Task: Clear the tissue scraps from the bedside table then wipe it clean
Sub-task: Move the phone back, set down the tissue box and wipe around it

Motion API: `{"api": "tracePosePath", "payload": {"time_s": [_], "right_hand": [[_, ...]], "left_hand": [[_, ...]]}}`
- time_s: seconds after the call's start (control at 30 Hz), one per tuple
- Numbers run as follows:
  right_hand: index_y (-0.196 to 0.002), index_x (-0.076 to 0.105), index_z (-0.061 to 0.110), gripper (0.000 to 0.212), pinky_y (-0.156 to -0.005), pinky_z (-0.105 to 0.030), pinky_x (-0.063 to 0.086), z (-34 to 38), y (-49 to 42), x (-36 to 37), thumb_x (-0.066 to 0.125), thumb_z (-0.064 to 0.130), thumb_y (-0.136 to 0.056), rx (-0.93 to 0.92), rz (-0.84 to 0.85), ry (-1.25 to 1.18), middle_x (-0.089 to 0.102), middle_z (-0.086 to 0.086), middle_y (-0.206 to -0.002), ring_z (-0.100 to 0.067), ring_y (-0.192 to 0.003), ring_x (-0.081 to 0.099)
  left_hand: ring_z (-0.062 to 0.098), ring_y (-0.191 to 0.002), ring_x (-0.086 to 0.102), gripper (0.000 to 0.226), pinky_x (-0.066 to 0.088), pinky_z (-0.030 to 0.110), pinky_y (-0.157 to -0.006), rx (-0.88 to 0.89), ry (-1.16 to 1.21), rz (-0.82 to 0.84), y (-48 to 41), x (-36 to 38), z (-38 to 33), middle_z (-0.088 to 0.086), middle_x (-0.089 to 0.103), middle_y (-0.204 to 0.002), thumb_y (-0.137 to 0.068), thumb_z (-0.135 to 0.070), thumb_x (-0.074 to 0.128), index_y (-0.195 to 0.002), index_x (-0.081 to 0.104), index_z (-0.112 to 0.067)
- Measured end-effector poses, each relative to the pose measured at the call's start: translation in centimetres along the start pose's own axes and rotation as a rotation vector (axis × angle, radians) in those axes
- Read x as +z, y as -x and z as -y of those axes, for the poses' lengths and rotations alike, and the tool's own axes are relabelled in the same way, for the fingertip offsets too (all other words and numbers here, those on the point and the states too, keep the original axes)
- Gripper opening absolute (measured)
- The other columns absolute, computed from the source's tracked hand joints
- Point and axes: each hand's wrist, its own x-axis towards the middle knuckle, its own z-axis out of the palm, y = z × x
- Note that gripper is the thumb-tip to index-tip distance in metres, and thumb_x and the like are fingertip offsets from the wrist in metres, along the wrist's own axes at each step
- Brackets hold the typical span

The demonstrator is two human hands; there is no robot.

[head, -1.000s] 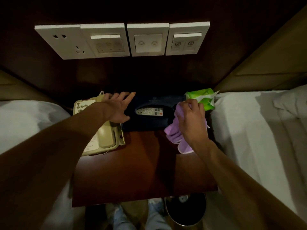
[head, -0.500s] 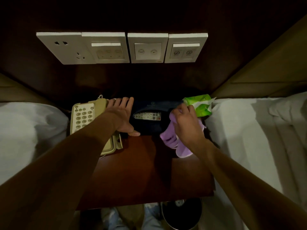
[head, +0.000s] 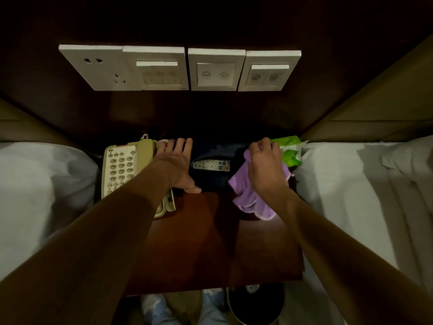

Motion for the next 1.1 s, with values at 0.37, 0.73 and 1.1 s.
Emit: {"api": "tracePosePath", "payload": {"time_s": [0.37, 0.73, 1.1], "right_hand": [[-0.124, 0.059, 0.008, 0.04, -0.092, -0.04, 0.036, -0.1, -0.1, 0.7, 0.053, 0.005, -0.085, 0.119, 0.019, 0.021, 0.057, -0.016, -0.12, -0.034, -0.108, 0.046], [-0.114, 0.064, 0.006, 0.032, -0.09, -0.045, 0.039, -0.2, 2.0, 0.2, 0.054, 0.005, -0.083, 0.031, 0.006, 0.031, 0.06, -0.016, -0.113, -0.035, -0.103, 0.048], [-0.136, 0.052, 0.01, 0.051, -0.102, -0.04, 0.039, 12.5, -1.9, -0.3, 0.063, 0.007, -0.086, -0.257, 0.122, -0.075, 0.045, -0.011, -0.134, -0.033, -0.121, 0.04]], "left_hand": [[0.034, -0.155, 0.01, 0.151, 0.009, 0.048, -0.127, -0.015, 0.011, 0.019, 0.3, -0.4, -0.4, 0.011, 0.006, -0.168, -0.063, -0.081, 0.075, -0.161, -0.016, -0.01], [0.032, -0.152, 0.016, 0.151, 0.013, 0.048, -0.126, 0.005, 0.058, -0.03, 0.5, -0.1, 0.1, 0.009, 0.012, -0.165, -0.06, -0.082, 0.074, -0.162, -0.012, -0.01], [0.027, -0.152, 0.015, 0.149, 0.013, 0.046, -0.126, 0.053, 0.149, -0.11, 0.2, 1.0, 0.8, 0.002, 0.013, -0.164, -0.054, -0.081, 0.076, -0.162, -0.006, -0.019]]}}
